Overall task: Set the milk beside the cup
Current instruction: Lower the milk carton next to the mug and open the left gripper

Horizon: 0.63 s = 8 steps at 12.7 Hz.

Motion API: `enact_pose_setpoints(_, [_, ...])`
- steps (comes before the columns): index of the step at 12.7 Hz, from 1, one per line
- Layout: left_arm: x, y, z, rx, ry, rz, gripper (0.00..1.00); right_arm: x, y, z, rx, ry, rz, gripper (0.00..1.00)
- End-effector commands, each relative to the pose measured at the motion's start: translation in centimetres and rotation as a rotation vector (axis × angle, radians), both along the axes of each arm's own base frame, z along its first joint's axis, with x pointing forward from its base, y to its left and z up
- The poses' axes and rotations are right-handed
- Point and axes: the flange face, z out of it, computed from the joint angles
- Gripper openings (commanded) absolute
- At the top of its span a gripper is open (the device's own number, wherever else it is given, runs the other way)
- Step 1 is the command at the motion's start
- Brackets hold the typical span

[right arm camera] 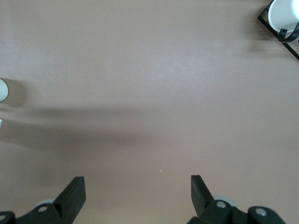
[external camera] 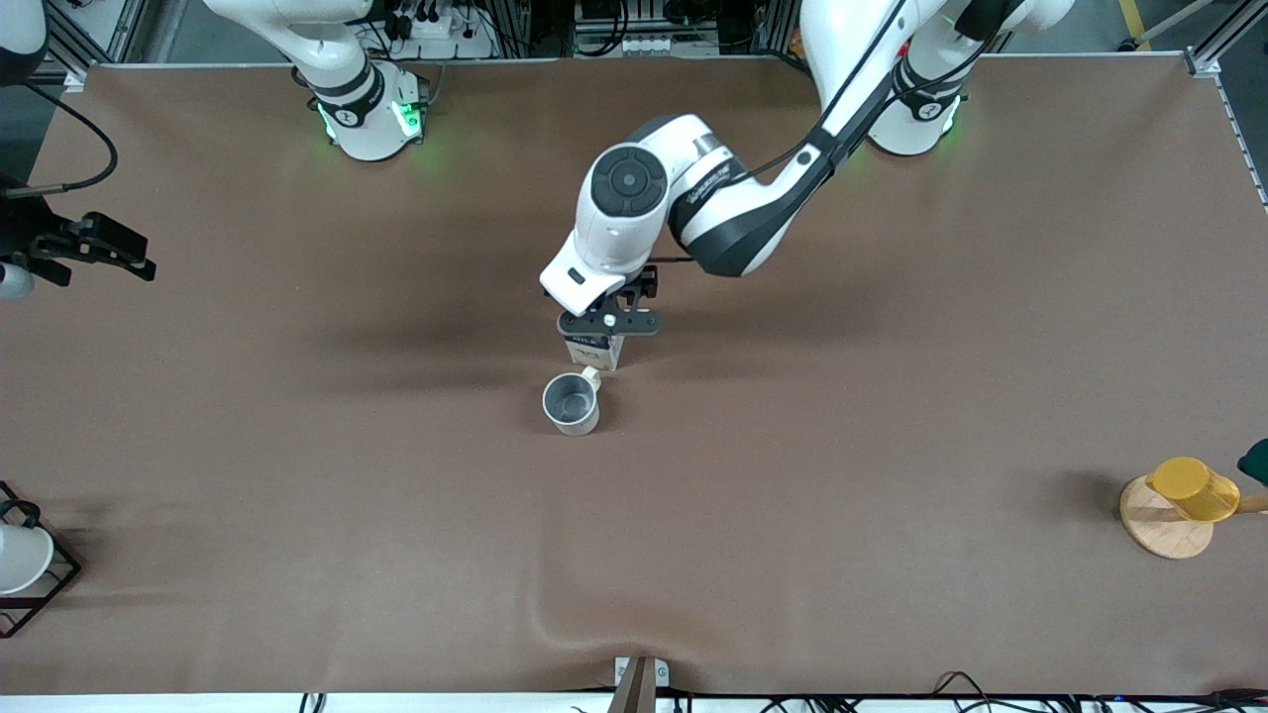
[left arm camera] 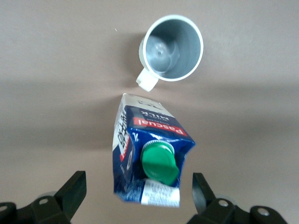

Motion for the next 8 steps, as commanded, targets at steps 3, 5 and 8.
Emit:
enact_pose_setpoints(3, [4.3, 11.2, 11.6, 0.063, -0.071, 0.151, 1.00, 0.0, -0.1, 0.4, -0.020, -0.005, -0.014, 1.00])
enact_pose_setpoints(5, [5.8, 16.8, 14.2, 0.149, -0.081, 0.206, 1.00, 0.0, -0.1, 0.4, -0.022, -0.006, -0.014, 1.00])
enact_pose_setpoints(8, [6.1, 22.3, 17.2, 0.335, -0.145, 0.213, 1.00, 0.0, 0.0, 0.3, -0.022, -0.006, -0.012, 1.00])
